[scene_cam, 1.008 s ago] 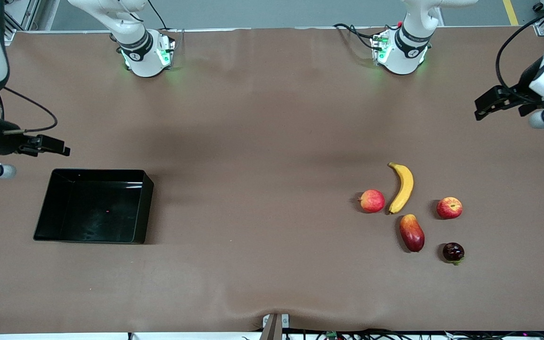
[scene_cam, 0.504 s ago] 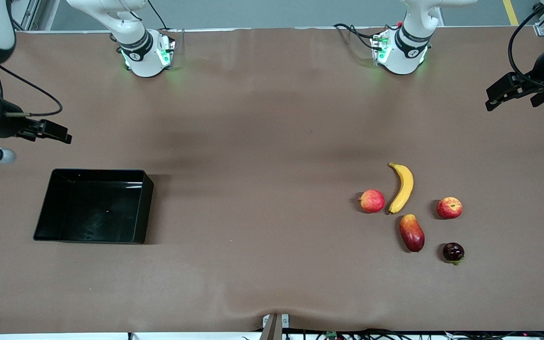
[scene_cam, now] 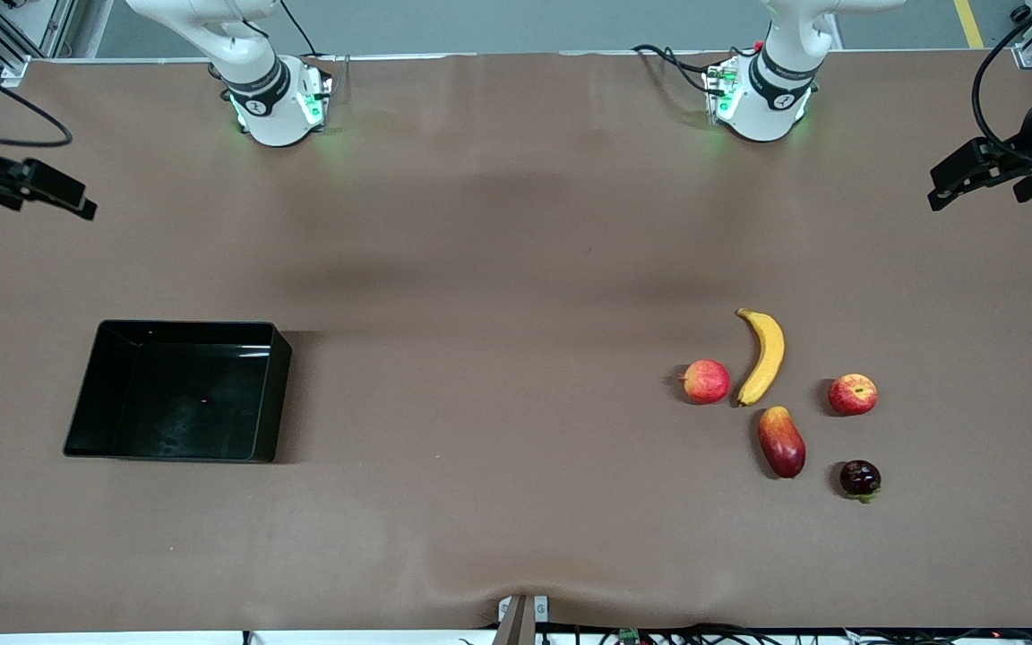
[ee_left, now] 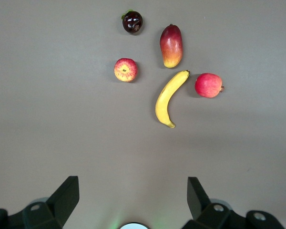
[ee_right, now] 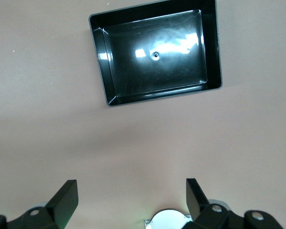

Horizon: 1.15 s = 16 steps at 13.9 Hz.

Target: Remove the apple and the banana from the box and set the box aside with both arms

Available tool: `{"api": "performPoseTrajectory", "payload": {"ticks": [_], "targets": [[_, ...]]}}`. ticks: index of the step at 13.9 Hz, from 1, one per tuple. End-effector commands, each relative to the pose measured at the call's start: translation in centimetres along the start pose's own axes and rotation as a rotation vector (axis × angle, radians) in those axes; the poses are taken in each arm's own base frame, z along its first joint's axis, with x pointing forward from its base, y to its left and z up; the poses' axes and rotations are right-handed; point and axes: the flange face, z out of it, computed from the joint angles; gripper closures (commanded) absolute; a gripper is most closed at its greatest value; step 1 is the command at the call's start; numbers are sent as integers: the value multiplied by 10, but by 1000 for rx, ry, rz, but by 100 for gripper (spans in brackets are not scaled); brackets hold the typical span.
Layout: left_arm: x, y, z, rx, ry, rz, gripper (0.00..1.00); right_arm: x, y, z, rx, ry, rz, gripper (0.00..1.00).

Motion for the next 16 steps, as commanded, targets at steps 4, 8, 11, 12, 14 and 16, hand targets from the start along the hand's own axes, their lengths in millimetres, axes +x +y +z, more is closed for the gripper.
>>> {"api": "performPoseTrajectory", "payload": {"ticks": [4, 8, 11, 12, 14, 16], "targets": [[-3, -2, -10, -34, 11, 10, 0, -7, -8, -10, 7, 6, -43, 0], [-3, -3, -19, -44, 31, 25, 0, -8, -7, -10, 7, 5, -77, 0], [0, -5, -15, -42, 23, 23, 0, -7, -10, -10, 5, 6, -82, 0], [0, -5, -15, -39, 23, 23, 0, -8, -13, -10, 4, 4, -87, 0], [1, -3, -15, -39, 23, 24, 0, -8, -11, -9, 4, 0, -84, 0], [1, -2, -15, -42, 23, 25, 0, -8, -9, -8, 4, -5, -81, 0]]}}
